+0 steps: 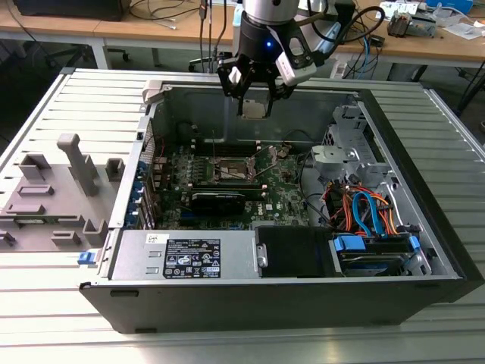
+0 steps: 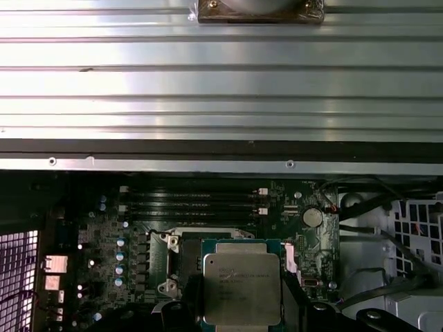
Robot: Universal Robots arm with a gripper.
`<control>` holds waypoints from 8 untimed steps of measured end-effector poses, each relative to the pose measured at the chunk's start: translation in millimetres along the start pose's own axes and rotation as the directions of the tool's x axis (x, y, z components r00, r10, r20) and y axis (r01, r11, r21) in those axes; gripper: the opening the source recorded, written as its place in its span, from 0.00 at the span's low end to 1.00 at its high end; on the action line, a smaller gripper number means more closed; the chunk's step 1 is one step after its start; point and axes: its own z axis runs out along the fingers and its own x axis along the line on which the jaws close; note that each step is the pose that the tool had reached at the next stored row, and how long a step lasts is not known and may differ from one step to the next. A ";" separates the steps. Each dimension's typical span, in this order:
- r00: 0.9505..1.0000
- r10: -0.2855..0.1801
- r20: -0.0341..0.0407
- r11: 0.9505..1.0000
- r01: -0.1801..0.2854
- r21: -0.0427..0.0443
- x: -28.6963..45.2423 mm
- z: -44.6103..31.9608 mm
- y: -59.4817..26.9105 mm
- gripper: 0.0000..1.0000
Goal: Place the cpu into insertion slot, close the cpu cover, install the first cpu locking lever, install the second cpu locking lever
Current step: 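Place the cpu into insertion slot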
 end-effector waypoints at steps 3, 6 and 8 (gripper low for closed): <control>1.000 0.000 0.000 1.000 0.000 0.000 0.0 0.6 -0.2 0.55; 1.000 0.000 0.000 1.000 0.000 0.000 0.0 1.2 -0.7 0.55; 1.000 0.000 0.000 1.000 0.000 0.000 0.0 1.4 -0.9 0.55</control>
